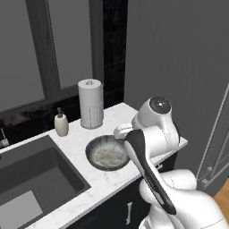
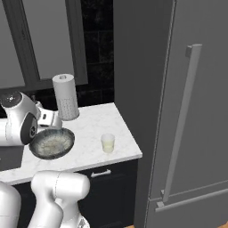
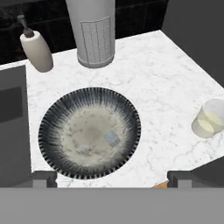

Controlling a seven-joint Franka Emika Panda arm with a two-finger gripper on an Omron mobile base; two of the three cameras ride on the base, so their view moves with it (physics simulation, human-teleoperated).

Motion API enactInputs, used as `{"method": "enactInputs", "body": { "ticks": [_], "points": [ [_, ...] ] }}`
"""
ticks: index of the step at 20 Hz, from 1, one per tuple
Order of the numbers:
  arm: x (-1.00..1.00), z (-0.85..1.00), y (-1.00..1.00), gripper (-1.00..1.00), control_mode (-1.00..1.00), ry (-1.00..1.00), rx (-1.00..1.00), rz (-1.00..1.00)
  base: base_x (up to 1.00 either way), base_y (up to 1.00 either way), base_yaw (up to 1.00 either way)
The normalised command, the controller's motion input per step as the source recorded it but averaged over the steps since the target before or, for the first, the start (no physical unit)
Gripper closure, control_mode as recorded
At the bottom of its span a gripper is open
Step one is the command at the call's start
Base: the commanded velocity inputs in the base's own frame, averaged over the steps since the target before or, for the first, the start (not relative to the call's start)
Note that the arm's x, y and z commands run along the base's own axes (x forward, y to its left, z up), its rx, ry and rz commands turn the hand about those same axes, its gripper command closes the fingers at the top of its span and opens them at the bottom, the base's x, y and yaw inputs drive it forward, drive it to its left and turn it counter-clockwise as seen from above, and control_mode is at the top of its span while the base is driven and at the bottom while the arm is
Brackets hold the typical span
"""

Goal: Grab a lemon wedge from the fridge and one ice cube from the ice bowl, and put them in the glass of lemonade.

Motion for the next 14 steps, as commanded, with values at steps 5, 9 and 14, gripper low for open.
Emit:
{"method": "enactInputs", "body": {
  "ticks": [5,9,14],
  "points": [
    [-0.15,-0.11,0.24,-1.0,-1.0,0.2,-0.08,0.25,0.0,0.0,0.0],
    [-0.08,-0.21,0.36,-1.0,-1.0,0.23,-0.22,0.2,0.0,0.0,0.0],
    [-0.14,-0.36,0.09,-1.0,-1.0,0.14,-0.18,0.1,0.0,0.0,0.0]
  ]
}}
